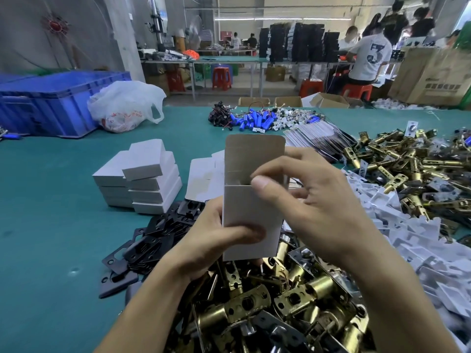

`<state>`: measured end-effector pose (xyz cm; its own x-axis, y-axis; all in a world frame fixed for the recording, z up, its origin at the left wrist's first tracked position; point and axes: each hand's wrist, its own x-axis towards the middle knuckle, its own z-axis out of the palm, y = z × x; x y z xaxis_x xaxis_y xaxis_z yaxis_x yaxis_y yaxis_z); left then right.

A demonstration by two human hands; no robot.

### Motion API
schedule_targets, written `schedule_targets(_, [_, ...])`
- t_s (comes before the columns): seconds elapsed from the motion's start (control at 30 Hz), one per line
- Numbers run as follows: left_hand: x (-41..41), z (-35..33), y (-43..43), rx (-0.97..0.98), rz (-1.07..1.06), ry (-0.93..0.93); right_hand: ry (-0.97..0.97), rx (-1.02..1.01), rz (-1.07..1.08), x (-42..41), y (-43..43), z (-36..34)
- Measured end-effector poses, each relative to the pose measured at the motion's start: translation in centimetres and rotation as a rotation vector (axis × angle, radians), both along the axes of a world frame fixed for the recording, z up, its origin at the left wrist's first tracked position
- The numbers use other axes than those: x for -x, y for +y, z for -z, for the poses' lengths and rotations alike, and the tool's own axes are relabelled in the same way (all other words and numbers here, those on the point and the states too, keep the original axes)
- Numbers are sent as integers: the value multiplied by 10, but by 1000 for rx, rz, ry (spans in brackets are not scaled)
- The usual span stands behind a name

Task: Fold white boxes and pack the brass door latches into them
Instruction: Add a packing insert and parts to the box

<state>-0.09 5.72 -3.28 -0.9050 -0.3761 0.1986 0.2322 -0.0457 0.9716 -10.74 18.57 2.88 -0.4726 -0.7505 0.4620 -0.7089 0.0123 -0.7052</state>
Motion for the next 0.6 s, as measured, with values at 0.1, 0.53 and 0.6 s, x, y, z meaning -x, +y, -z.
schedule_targets(0.1, [-1, 0, 0, 56, -3, 19, 110, -225, -58, -2, 1, 1])
schedule_targets(0.53, [-3, -1, 1, -110, 7, 9, -294, 164, -203, 6, 1, 16])
schedule_targets(0.6, [-3, -3, 1, -45, -13, 9, -355, 243, -170, 9, 0, 20])
